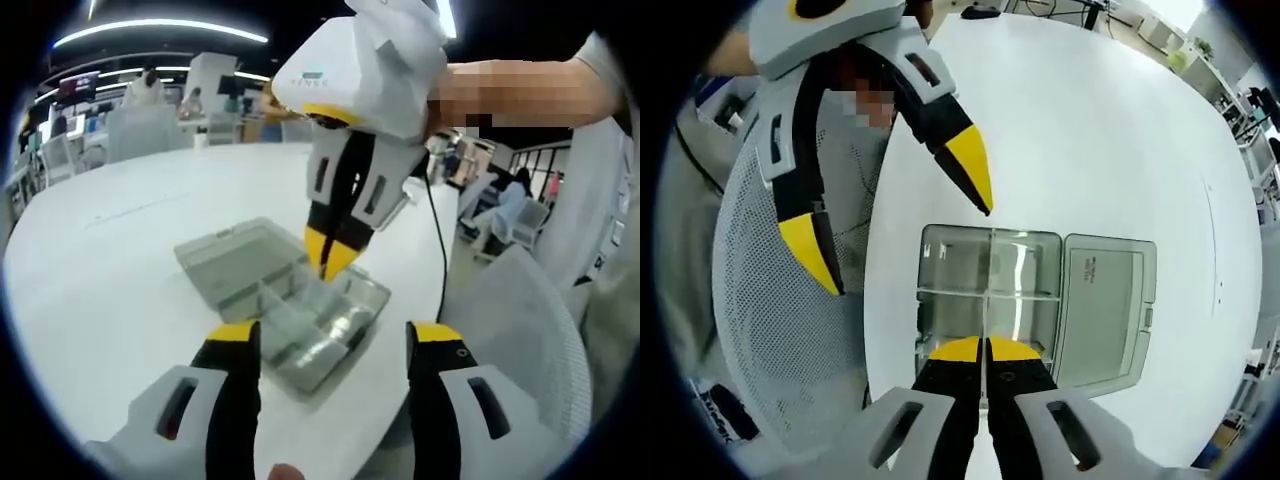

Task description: Insert the divider into the dual guide fixture by aligning both edges with the guide slots and pushing it downward to the bottom, including one-sided entry, uneven engagement, binding, and posture correction.

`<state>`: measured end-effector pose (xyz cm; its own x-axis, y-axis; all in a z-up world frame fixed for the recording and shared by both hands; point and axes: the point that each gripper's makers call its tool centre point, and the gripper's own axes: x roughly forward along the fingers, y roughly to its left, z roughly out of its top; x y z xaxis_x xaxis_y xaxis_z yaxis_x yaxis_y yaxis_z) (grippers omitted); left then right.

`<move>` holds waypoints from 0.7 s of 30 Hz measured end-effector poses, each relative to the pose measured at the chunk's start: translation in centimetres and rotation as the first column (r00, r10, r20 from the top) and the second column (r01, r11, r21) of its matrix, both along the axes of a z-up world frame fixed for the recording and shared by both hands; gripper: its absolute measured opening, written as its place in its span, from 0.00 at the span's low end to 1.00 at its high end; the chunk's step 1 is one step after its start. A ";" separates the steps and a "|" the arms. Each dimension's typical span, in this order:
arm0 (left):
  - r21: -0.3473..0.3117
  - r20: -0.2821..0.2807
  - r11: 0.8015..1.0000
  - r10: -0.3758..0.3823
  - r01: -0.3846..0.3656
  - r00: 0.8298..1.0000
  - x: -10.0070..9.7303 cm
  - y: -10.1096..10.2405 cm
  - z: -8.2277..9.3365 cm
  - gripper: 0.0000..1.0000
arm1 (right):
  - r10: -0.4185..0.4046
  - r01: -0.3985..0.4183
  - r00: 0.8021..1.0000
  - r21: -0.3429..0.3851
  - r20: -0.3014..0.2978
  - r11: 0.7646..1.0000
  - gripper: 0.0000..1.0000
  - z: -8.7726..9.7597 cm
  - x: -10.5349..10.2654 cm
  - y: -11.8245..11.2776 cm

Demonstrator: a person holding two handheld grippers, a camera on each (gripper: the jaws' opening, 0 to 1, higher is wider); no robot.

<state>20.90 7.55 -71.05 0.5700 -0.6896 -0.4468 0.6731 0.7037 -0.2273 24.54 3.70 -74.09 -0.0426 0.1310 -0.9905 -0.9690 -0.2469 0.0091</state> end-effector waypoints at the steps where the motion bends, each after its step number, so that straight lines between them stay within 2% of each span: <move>1: 0.000 0.001 1.000 0.000 0.000 1.000 0.0 0.0 0.0 0.57 | -0.001 0.001 1.000 -0.002 0.001 1.000 0.00 0.0 0.0 0.0; 21: 0.007 -0.002 1.000 0.007 -0.007 1.000 0.0 -0.3 -0.1 0.57 | 0.023 -0.023 1.000 -0.034 0.007 0.999 0.00 -0.2 0.4 -0.5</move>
